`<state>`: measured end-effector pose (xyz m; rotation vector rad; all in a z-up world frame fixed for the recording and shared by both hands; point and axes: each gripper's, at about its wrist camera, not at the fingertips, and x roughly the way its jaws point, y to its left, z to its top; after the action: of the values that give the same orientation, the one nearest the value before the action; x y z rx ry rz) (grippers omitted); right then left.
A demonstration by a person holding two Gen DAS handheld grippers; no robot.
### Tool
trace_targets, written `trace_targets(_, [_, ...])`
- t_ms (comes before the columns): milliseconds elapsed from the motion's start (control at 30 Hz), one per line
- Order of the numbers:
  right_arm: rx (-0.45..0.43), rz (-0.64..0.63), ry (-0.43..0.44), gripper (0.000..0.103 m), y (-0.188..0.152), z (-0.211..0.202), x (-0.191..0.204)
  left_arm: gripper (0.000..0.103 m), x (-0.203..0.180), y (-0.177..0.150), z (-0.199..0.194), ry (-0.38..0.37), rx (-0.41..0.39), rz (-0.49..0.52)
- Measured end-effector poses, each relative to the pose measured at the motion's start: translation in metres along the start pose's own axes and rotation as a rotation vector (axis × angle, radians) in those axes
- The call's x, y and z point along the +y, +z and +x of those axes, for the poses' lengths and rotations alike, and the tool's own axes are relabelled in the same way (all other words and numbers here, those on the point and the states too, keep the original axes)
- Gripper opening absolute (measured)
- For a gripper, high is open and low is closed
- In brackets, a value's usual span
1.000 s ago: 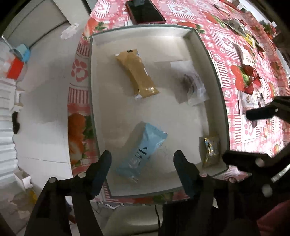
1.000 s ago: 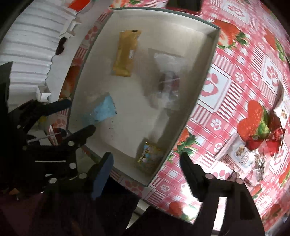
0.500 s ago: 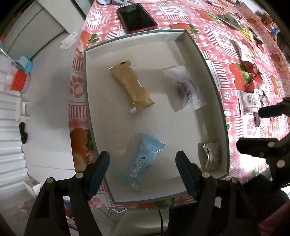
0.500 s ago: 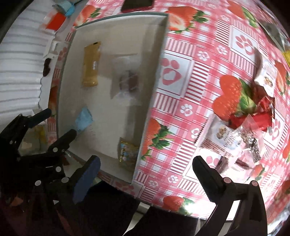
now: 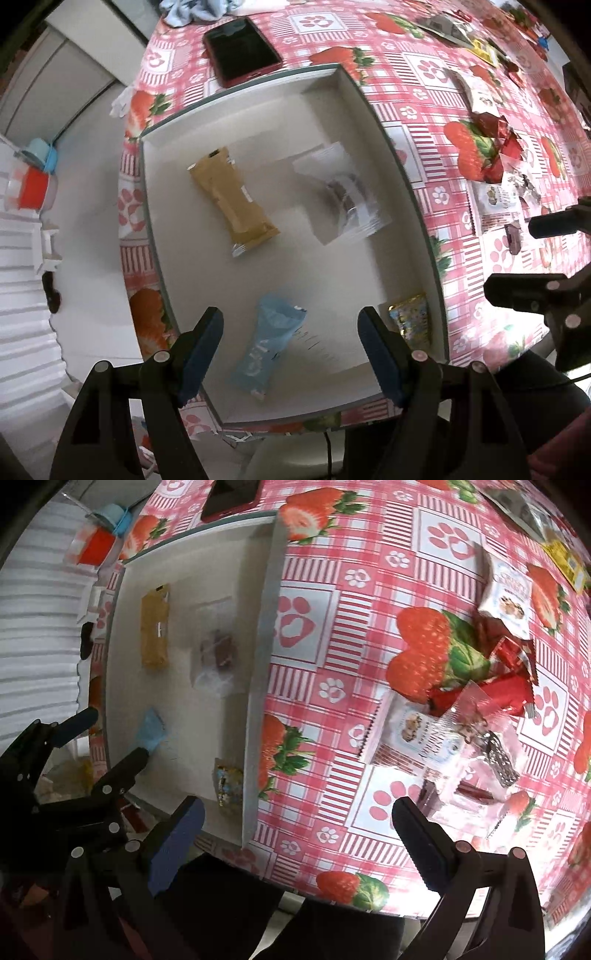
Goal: Organize snacks
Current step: 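Carry both snacks to the white tray and open both tools to release them, then move both tools back to the snack pile above the clear bags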
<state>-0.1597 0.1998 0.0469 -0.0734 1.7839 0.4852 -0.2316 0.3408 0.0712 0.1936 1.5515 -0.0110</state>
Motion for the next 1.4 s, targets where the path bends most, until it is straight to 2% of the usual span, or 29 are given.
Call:
trace_targets(333, [-0.015,0.068,0.001,0.102,-0.008,-0.006,-0.032,0.078,-0.020,0.019,-0.001,-0.012,0.002,0.052])
trace_targets(500, [-0.045,0.184,-0.008,0.102,-0.019,-0.008,-0.070,0.078,-0.040,0.036,-0.006,-0.034,-0.009,0.088])
trace_targets(700, [-0.034,0.297,-0.044,0.102,-0.035,0.001,-0.117,0.078,-0.079,0.057,-0.012,-0.092,-0.009,0.145])
trace_targets(867, [-0.011,0.384,-0.069,0.102,-0.053,0.009,-0.156,0.078,-0.111,0.078,-0.006,-0.134,0.015,0.164])
trace_targets(1000, [-0.013,0.442,-0.072,0.102,-0.070,0.008,-0.184,0.078,-0.133,0.091,0.007,-0.133,0.043,0.187])
trace_targets(1100, [-0.013,0.463,-0.076,0.102,-0.081,0.007,-0.198,0.078,-0.155,0.093,0.014,-0.086,0.024,0.295])
trace_targets(1300, [-0.010,0.458,-0.067,0.102,-0.097,0.005,-0.216,0.078,-0.205,0.070,0.023,0.019,-0.076,0.663])
trace_targets(1400, [-0.009,0.441,-0.062,0.102,-0.109,0.009,-0.218,0.081,-0.215,0.067,0.027,0.025,-0.108,0.734])
